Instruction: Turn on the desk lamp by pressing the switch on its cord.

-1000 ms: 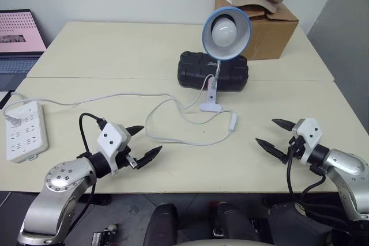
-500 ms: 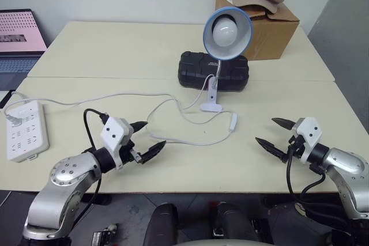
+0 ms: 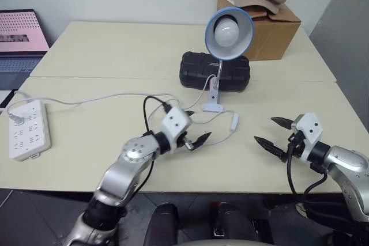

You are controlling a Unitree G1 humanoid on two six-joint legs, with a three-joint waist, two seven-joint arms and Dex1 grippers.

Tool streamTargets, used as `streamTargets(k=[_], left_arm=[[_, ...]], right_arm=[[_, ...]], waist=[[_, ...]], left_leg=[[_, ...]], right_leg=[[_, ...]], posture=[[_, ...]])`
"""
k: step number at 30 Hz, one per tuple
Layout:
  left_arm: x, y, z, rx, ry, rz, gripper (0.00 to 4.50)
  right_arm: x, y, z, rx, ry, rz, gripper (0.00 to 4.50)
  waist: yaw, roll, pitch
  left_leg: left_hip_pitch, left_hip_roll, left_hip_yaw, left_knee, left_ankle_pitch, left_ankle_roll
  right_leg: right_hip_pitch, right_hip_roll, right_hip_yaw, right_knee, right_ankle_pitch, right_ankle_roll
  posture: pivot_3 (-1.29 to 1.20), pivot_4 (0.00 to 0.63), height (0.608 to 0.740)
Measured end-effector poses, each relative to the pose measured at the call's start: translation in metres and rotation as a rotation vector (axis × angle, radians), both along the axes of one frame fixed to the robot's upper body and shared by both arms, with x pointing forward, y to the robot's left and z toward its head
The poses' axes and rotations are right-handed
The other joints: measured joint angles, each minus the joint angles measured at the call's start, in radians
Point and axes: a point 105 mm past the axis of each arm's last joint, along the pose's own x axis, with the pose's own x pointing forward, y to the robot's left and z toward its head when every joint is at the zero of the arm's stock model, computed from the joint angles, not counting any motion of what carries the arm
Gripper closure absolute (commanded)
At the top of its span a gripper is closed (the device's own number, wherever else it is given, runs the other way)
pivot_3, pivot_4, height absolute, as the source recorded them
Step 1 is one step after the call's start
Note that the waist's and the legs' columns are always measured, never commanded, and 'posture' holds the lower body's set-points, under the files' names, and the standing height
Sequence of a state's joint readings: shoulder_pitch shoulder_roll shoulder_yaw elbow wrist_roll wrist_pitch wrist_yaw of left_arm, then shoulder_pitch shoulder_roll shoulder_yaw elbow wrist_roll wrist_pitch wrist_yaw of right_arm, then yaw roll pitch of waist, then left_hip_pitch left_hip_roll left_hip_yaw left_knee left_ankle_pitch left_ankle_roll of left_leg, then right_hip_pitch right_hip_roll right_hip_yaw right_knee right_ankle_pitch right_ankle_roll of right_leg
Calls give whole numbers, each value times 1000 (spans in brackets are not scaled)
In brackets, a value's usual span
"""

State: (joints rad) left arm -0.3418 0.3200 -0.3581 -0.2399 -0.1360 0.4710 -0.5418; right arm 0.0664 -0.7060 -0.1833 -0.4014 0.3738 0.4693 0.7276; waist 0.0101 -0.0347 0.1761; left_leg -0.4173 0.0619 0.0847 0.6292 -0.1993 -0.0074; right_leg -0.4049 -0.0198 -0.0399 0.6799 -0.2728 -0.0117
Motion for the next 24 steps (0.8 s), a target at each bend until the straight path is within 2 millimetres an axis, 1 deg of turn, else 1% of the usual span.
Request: streamTargets(k=[2,6,11,15,17,20,21,24], left_arm=[[3,-12,-3,3,16,-22,20],[12,-27,-10,10,61,-25,20],[21,-50,-21,31,113,-20,20],[20,-61,-25,41,127,-25,20],[21,-61,-24,44,117,-20,20],[24,-55,-24,63,95,-2,20],[27,-47,-27,91,83,12,20],[30,-33,-30,135,57,27,20]], right_arm=[[-3,-3,0,-3,14,-19,0],[-12,-8,-2,-14,52,-42,0],[-18,-14,5,-31,37,-58,0],[-21,-16,8,-41,27,-64,0],[-23,-15,9,-42,24,-63,0],[-25,-17,10,-44,27,-71,0],[-26,-17,9,-44,31,-72,0],[-26,-16,10,-45,29,-67,0]], waist=[[-3,0,0],[-2,0,0],[-3,0,0],[-5,0,0],[-5,0,0],[-5,0,0],[-6,0,0],[-8,0,0]], left_leg=[[0,0,0,0,0,0],[0,0,-1,0,0,0],[0,-1,-2,1,0,0],[0,-1,-2,1,0,0],[0,-1,-2,0,0,0],[0,-1,-2,0,0,0],[0,-1,-2,1,0,0],[0,0,-2,1,0,0]], right_leg=[[0,0,0,0,0,0],[0,1,-1,0,0,0],[0,1,0,0,1,1],[0,1,0,0,1,1],[0,1,0,0,1,1],[0,1,0,0,1,1],[0,1,0,0,1,1],[0,1,0,0,1,1]], posture=[[0,150,740],[0,150,740],[0,150,740],[0,150,740],[0,150,740],[0,150,740],[0,150,740],[0,150,740]])
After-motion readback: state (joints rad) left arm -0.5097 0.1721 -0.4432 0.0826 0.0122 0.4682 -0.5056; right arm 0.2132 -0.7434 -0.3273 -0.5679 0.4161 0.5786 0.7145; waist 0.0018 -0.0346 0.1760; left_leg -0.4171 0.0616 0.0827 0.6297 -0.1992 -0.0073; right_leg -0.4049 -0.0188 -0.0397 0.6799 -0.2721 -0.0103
